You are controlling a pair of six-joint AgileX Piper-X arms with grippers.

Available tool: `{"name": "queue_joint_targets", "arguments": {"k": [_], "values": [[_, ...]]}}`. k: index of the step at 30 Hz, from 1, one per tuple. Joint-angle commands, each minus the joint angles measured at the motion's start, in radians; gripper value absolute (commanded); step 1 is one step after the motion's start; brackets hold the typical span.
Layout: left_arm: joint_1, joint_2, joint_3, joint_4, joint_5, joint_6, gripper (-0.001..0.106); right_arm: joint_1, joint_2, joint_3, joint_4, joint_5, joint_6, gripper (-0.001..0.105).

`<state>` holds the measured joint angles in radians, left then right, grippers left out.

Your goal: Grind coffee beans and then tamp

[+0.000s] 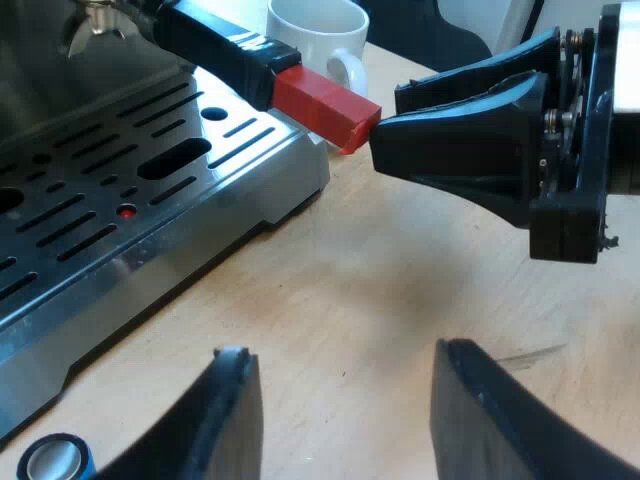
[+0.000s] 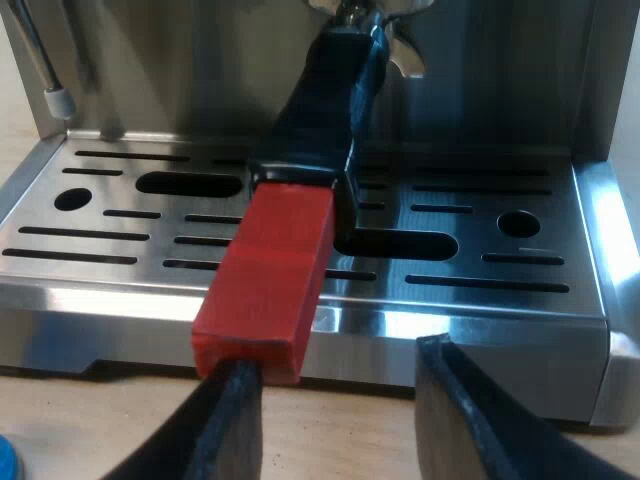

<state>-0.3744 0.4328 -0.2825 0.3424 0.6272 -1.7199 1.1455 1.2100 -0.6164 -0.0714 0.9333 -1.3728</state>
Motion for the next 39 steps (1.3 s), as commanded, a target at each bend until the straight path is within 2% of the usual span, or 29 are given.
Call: {"name": "queue_joint_targets", "arguments": {"k": [1,7,13,23,26,27,28,30,33,36,39], "values": [[-0.003,0.000,-0.002,-0.010,0.015,-0.003,0.042,-0.023,0.000,-0.006,-0.027,0.099,0.000,0.037],[-0.003,0.000,-0.002,-0.010,0.015,-0.003,0.042,0.028,0.000,-0.006,0.015,0.073,0.000,0.037],[-0.003,0.000,-0.002,-0.010,0.015,-0.003,0.042,0.106,0.000,-0.006,0.111,0.088,0.000,0.037],[-0.003,0.000,-0.002,-0.010,0.015,-0.003,0.042,0.191,-0.029,-0.009,0.129,0.110,0.000,0.038],[-0.003,0.000,-0.002,-0.010,0.015,-0.003,0.042,0.208,-0.072,-0.011,0.129,0.110,0.000,0.044],[-0.003,0.000,-0.002,-0.010,0.023,-0.003,0.042,0.210,-0.093,-0.015,0.144,0.110,0.000,0.049],[-0.003,0.000,-0.002,-0.010,0.028,-0.003,0.043,0.210,-0.109,-0.027,0.178,0.110,0.000,0.055],[-0.003,0.000,-0.002,-0.010,0.039,-0.003,0.049,0.210,-0.136,-0.057,0.255,0.097,0.000,0.059],[-0.003,0.000,-0.002,-0.009,0.041,-0.003,0.058,0.210,-0.163,-0.123,0.398,0.054,0.000,0.059],[-0.003,0.000,-0.002,-0.009,0.041,-0.003,0.059,0.207,-0.168,-0.201,0.508,0.047,0.000,0.059],[-0.003,0.000,-0.002,-0.009,0.041,-0.003,0.059,0.192,-0.168,-0.282,0.605,-0.006,0.003,0.059]]}}
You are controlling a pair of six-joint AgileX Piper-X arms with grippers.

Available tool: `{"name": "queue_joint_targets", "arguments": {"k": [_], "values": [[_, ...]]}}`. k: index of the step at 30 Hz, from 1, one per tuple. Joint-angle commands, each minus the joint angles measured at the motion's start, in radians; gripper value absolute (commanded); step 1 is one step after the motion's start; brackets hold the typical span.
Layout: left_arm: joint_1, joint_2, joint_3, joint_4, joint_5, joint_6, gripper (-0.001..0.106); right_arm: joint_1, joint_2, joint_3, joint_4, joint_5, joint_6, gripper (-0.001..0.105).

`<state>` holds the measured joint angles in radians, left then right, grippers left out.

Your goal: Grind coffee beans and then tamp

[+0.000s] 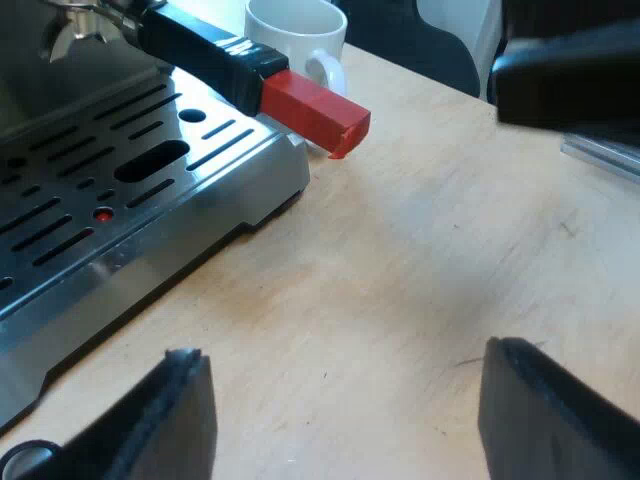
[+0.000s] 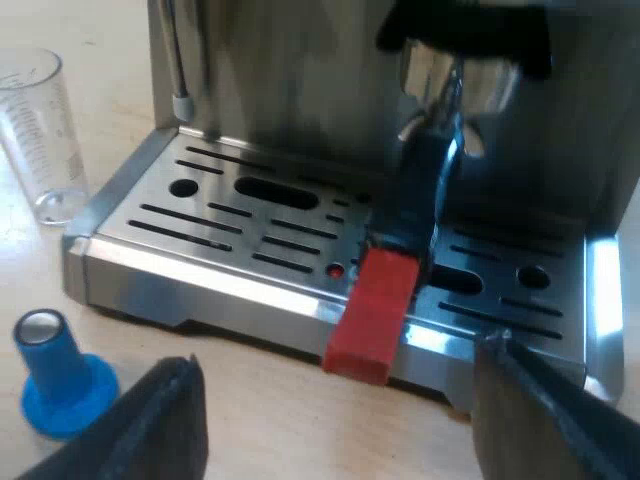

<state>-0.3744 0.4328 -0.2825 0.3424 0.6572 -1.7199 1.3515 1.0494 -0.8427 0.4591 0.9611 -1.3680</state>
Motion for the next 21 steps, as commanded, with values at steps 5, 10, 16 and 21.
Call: {"name": "queue_joint_targets", "arguments": {"k": [5,10,16,21], "values": [[-0.003,0.000,-0.002,-0.009,0.011,-0.003,0.059,-0.090,-0.008,-0.158,0.193,-0.130,0.054,0.059],[-0.003,0.000,-0.002,-0.010,0.011,-0.003,0.059,-0.229,-0.008,-0.223,0.295,-0.284,0.085,0.059],[-0.003,0.000,-0.002,-0.010,0.011,-0.003,0.059,-0.359,0.003,-0.237,0.332,-0.453,0.135,0.059],[-0.003,0.000,-0.002,-0.010,0.011,-0.003,0.059,-0.393,0.055,-0.270,0.332,-0.476,0.135,0.059]]}}
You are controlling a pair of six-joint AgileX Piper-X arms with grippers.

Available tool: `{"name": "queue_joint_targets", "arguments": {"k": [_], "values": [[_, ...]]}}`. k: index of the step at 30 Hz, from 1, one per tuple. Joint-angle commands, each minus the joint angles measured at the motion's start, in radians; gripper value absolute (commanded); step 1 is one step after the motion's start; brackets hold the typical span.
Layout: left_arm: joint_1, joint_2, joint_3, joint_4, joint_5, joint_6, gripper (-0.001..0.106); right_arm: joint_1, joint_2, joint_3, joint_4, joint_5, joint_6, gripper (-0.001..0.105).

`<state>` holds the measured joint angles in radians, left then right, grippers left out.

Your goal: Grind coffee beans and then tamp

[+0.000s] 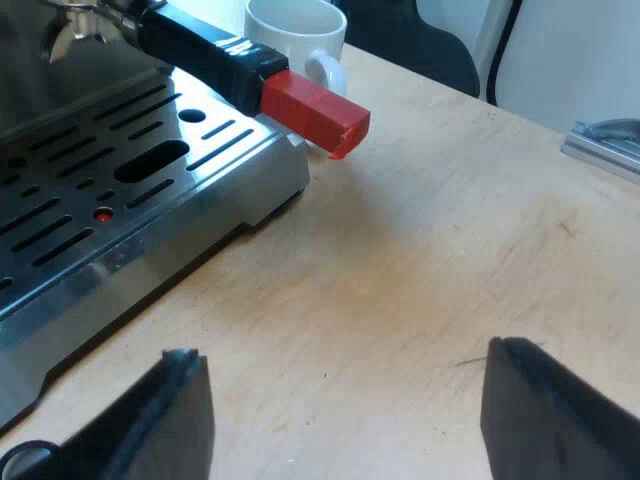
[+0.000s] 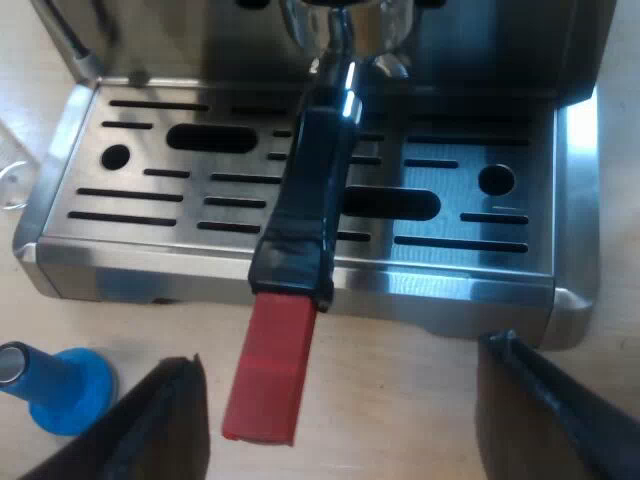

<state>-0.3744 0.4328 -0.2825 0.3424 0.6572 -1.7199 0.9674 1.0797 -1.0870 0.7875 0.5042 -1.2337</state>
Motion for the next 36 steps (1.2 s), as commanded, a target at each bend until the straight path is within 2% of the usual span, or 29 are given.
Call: {"name": "queue_joint_targets", "arguments": {"k": [1,7,16,20,22,36], "values": [[-0.003,0.000,-0.002,-0.010,0.011,-0.003,0.059,-0.009,0.041,-0.034,0.004,-0.030,0.001,0.059],[-0.003,0.000,-0.002,-0.010,0.011,-0.003,0.059,-0.009,0.137,-0.054,0.004,-0.083,0.001,0.059],[-0.003,0.000,-0.002,-0.010,0.011,-0.003,0.059,-0.020,0.245,-0.054,-0.040,-0.083,0.005,0.059],[-0.003,0.000,-0.002,-0.010,0.012,-0.003,0.059,-0.054,0.272,-0.054,-0.058,-0.091,0.016,0.059],[-0.003,0.000,-0.002,-0.010,0.012,-0.003,0.059,-0.083,0.286,-0.054,-0.058,-0.131,0.044,0.059],[-0.003,0.000,-0.002,-0.010,0.012,-0.003,0.059,-0.107,0.350,-0.054,-0.119,-0.145,0.045,0.059]]}}
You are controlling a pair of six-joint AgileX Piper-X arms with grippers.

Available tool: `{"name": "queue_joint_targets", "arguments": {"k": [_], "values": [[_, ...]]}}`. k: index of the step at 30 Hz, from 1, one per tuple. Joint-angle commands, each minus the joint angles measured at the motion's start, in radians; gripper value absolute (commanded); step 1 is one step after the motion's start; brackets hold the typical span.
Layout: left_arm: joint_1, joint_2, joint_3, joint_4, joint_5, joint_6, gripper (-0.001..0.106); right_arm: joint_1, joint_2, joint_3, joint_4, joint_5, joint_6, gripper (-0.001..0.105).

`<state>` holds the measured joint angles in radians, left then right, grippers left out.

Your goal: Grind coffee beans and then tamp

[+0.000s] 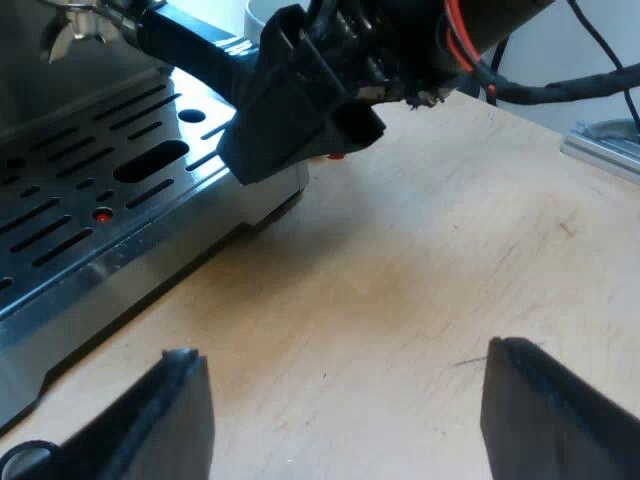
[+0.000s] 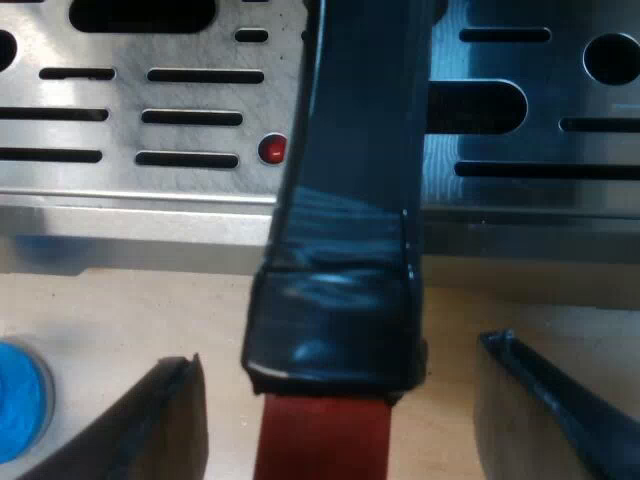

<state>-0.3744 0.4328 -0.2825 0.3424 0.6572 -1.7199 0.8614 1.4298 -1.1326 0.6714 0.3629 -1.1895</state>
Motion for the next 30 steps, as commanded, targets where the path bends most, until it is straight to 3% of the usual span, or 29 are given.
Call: {"name": "queue_joint_targets", "arguments": {"k": [1,8,20,26,30], "values": [[-0.003,0.000,-0.002,-0.010,0.012,-0.003,0.059,-0.001,0.000,-0.008,-0.002,-0.004,0.000,0.059],[-0.003,0.000,-0.002,-0.010,0.012,-0.003,0.059,-0.001,0.000,-0.008,-0.002,-0.004,0.000,0.058],[-0.003,0.000,-0.002,-0.010,0.012,-0.003,0.059,-0.001,0.000,-0.008,0.010,-0.006,0.000,0.025],[-0.003,0.000,-0.002,-0.010,0.012,-0.003,0.059,-0.001,0.000,-0.008,0.010,-0.006,0.000,0.002],[-0.003,0.000,-0.002,-0.010,0.012,-0.003,0.059,-0.001,0.000,-0.008,0.010,-0.006,0.000,0.000]]}}
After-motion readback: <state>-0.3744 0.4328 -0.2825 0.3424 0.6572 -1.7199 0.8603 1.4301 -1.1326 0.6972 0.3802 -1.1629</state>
